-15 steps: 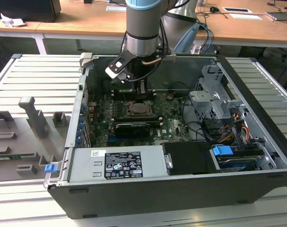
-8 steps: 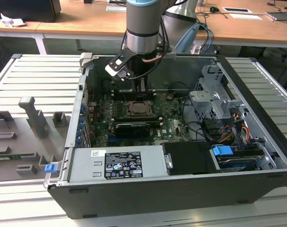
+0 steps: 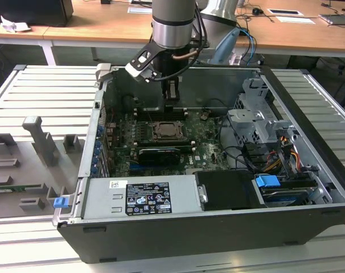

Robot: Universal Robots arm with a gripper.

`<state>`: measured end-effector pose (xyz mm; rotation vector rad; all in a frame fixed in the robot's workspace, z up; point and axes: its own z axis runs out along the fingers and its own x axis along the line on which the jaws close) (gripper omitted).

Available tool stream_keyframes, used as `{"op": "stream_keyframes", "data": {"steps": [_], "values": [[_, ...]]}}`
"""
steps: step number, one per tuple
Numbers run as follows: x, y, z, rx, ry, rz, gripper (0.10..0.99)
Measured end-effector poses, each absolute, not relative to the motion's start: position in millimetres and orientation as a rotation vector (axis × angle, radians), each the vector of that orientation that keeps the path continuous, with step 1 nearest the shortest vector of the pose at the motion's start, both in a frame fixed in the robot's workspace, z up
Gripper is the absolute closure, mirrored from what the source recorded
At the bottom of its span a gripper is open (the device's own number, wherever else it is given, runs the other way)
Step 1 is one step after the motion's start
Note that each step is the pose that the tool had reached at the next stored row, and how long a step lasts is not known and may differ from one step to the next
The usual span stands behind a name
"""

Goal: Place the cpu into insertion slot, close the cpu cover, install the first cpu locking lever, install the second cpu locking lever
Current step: 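Install the first cpu locking lever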

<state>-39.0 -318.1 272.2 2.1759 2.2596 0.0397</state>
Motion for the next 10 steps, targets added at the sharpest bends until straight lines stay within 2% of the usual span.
{"op": "stream_keyframes", "data": {"steps": [10], "values": [[-39.1, -318.1, 272.1, 2.008, 2.412, 0.04, 0.98]]}}
